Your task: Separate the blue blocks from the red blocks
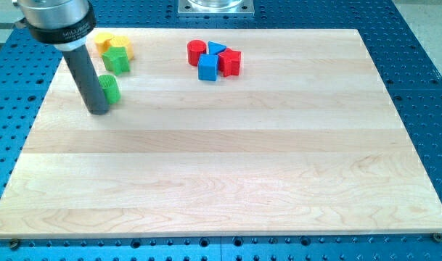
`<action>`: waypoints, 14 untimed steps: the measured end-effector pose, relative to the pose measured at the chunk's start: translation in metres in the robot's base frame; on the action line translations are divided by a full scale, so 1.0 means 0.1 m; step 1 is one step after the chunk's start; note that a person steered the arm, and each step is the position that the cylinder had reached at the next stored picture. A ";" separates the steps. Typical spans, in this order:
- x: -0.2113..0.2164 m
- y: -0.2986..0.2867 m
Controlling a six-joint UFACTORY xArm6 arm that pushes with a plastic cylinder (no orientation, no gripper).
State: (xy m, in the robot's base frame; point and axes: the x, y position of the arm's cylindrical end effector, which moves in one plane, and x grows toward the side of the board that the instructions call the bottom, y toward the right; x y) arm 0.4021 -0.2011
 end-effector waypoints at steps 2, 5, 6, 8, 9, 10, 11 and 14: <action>0.03 0.48; 0.04 1.03; 0.01 1.06; -0.45 0.12; -0.09 0.18; -0.28 -0.22; -0.70 -0.22; -0.36 -0.07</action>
State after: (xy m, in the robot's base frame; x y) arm 0.3662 -0.2076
